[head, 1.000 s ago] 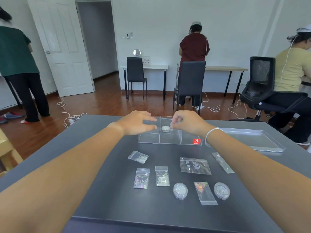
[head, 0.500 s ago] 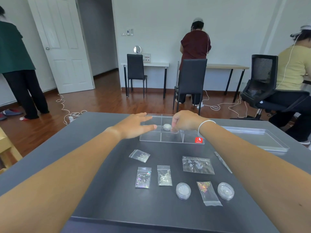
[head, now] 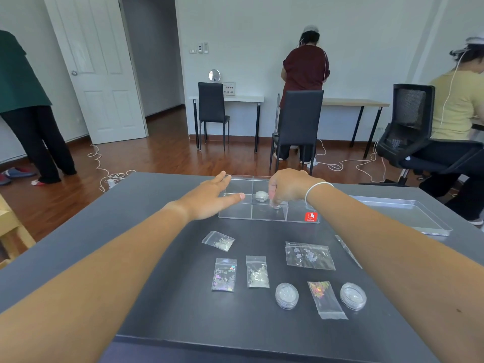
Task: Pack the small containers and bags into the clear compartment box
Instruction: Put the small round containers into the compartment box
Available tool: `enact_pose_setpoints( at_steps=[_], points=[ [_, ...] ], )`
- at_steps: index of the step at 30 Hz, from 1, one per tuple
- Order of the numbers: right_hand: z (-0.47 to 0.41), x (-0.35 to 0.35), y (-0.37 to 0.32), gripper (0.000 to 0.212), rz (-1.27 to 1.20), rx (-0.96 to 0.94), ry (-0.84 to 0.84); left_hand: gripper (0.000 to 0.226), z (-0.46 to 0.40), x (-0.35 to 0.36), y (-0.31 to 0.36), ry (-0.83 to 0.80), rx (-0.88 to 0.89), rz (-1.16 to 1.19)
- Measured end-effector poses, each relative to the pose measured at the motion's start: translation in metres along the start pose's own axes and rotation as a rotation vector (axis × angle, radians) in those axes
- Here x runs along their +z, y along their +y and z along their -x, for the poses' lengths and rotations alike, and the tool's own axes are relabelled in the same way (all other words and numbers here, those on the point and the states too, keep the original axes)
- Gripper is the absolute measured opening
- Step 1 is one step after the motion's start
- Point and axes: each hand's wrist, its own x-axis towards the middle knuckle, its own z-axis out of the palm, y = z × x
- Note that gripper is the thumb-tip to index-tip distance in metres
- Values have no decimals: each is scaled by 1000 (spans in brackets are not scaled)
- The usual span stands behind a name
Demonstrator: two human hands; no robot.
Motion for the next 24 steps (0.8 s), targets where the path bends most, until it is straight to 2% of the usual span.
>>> enact_pose_setpoints(
  at_steps=[11, 21, 24],
  points=[
    [-9, 4, 5, 22, 182, -17, 167, 79, 2, -1, 2, -22, -28, -16],
    [-8, 8, 6, 23, 159, 10, 158, 80, 1, 0, 1, -21, -27, 1],
    [-4, 8, 6, 27, 128, -3, 211, 80, 1, -1, 2, -27, -38, 0]
  ],
)
